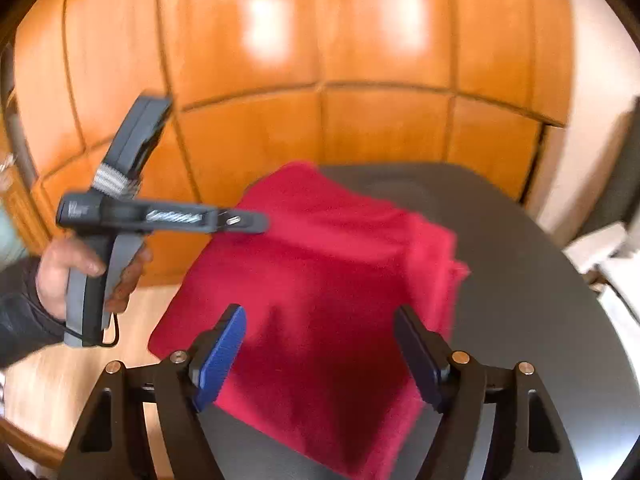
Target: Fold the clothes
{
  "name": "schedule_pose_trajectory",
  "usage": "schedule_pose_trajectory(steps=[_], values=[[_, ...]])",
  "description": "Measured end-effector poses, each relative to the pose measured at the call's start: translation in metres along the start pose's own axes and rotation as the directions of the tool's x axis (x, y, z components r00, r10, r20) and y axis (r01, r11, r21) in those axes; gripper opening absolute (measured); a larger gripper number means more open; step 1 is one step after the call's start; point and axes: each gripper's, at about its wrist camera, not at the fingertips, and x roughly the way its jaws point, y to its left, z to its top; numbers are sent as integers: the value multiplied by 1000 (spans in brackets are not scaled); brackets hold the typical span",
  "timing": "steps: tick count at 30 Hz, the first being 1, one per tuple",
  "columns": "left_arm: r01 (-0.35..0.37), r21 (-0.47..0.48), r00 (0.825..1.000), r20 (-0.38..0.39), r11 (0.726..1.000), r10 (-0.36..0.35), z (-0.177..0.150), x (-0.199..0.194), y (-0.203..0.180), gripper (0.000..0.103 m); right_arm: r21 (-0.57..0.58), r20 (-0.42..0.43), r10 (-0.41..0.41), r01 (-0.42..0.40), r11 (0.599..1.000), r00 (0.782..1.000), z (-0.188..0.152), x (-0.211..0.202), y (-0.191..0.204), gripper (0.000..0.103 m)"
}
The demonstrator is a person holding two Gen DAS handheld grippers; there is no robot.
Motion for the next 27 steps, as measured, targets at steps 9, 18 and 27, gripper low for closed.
schedule_pose_trajectory(steps=[9,18,27], values=[[-9,36,994,113,999,5,3,-44,9,49,96,-99,27,-17,995,995,-34,36,0,83],[32,179,999,-18,983,-29,-4,21,-51,48,106,-135,9,5,994,991,-30,36,-3,85],[-62,80,989,136,995,51,-18,-22,-51,52,62,-105,-126,133,989,986,-31,3,17,85]])
